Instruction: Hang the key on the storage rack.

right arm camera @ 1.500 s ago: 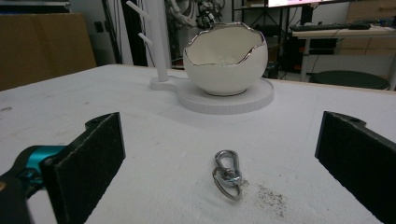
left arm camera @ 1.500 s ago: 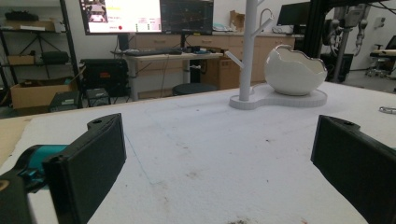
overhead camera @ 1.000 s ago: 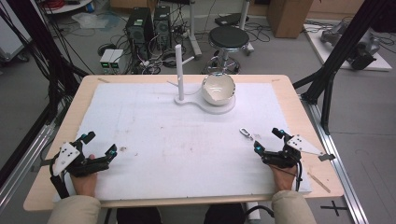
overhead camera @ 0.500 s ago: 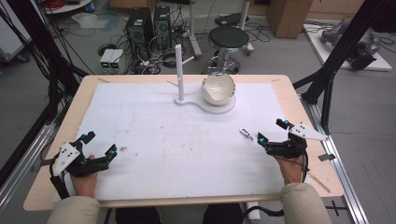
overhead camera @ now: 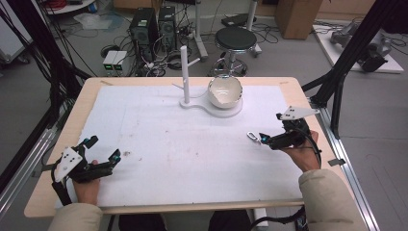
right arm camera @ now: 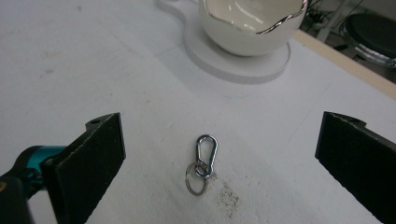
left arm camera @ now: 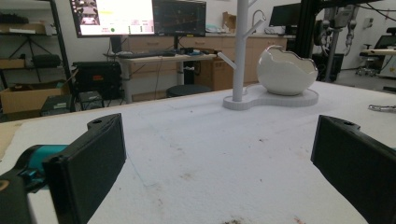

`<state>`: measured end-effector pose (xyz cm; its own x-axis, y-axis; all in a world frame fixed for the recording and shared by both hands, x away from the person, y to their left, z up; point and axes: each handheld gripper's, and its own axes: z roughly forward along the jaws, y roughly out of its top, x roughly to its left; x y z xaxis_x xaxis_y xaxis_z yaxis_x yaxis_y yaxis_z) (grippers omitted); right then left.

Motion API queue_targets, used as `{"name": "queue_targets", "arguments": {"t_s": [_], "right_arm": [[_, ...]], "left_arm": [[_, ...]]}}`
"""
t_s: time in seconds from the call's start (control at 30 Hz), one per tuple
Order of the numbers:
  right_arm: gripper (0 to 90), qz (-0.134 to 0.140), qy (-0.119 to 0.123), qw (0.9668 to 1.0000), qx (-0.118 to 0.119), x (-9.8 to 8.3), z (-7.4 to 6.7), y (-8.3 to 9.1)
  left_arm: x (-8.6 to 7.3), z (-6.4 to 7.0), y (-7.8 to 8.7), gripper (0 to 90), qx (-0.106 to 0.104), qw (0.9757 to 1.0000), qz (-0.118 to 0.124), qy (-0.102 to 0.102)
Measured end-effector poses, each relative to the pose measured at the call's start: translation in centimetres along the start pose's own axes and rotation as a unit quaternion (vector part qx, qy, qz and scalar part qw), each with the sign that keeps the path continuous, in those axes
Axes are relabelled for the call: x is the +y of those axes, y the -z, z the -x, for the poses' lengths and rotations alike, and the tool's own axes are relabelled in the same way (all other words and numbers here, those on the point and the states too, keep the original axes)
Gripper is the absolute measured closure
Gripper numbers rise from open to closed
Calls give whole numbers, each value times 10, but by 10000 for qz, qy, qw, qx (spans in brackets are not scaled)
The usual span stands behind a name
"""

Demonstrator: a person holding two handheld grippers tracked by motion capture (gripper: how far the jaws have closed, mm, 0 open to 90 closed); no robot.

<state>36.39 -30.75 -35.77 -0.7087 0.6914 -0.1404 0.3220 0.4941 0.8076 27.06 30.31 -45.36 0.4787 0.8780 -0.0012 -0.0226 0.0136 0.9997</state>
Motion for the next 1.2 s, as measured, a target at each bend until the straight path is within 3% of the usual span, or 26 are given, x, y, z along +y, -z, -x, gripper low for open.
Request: {"name": "queue_targets", "arguments": {"t_s": [0.17, 0.33, 0.4, 0.43, 0.63, 0.8, 0.87, 0.97, 1.07, 1.2], "right_arm": [[6, -516, 184, 9983, 173, 4, 0, -15], [6, -1118, 254, 9930, 277, 3, 0, -33], [6, -1195, 258, 9920, 304, 2, 1, -36], [6, -1382, 299, 9895, 302, 1, 1, -42], [6, -1857, 351, 9810, 444, -4, 3, -56], [7, -2070, 421, 9762, 492, -6, 3, -64], [51, -2162, 429, 9737, 581, -6, 2, -67], [74, -2304, 329, 9709, 568, -8, 2, -71], [196, -2464, 208, 9672, 579, -9, 4, -72], [269, -2431, 149, 9681, 582, -8, 5, -73]], "left_arm": [[0, 0, 0, 35, -14, 10000, -19, -32], [0, 0, 0, 35, -4, 10000, -2, -12], [0, 0, 0, 35, -13, 10000, -22, -32], [0, 0, 0, 35, -13, 10000, -11, -38], [0, 0, 0, 35, -10, 10000, -10, -30], [0, 0, 0, 35, -14, 10000, -15, -30], [0, 0, 0, 36, -13, 10000, -19, -37], [0, 0, 0, 35, -12, 10000, -9, -31], [0, 0, 0, 35, -9, 10000, -5, -30], [0, 0, 0, 35, -9, 10000, -6, -28]]}}
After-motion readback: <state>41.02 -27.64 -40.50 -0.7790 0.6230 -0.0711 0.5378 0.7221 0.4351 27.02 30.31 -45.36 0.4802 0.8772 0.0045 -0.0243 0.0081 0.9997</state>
